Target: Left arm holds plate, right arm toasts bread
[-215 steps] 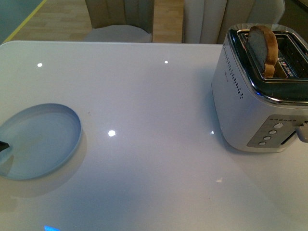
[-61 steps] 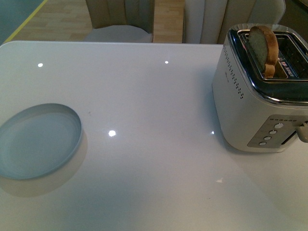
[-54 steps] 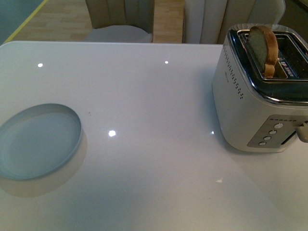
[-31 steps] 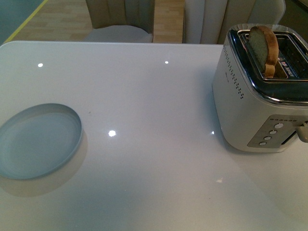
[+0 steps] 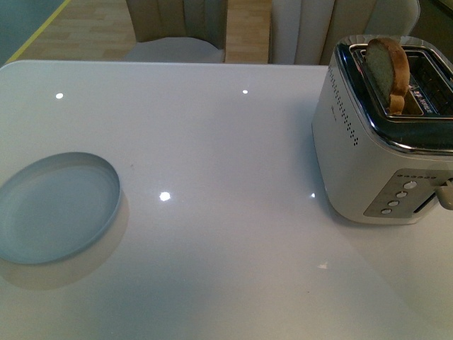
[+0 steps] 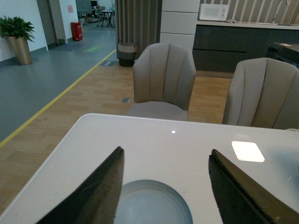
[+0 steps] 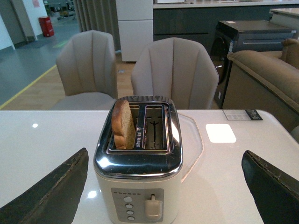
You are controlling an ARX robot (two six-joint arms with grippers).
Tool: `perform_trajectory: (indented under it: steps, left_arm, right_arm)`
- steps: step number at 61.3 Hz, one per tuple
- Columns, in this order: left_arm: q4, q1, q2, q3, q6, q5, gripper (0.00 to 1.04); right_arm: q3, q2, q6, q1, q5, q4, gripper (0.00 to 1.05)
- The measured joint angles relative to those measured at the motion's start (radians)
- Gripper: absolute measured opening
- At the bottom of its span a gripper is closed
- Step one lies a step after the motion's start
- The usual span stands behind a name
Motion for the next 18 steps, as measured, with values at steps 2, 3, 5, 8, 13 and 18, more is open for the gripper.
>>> perform_trajectory:
  steps: [2,3,5,8,13,18]
  left_arm:
    - [0.0,0.0,0.0,0.0,0.0,0.0,0.86]
    - [0.0,0.0,0.0,0.0,0.0,0.0,0.89]
    - [0.0,0.0,0.0,0.0,0.0,0.0,0.96]
    - [0.0,0.0,0.0,0.0,0.002,0.0,0.97]
    - [0.0,0.0,0.0,0.0,0.002,0.0,0.98]
    - [0.0,0.0,0.0,0.0,0.002,0.0,0.98]
  right_arm:
    - [0.0,0.0,0.0,0.0,0.0,0.0,0.96]
    - [0.0,0.0,0.0,0.0,0.0,0.0,0.96]
    - [0.0,0.0,0.0,0.0,0.0,0.0,0.96]
    - [0.0,0.0,0.0,0.0,0.0,0.0,0.96]
    - [0.0,0.0,0.0,0.0,0.0,0.0,0.96]
    - [0.0,0.0,0.0,0.0,0.0,0.0,0.96]
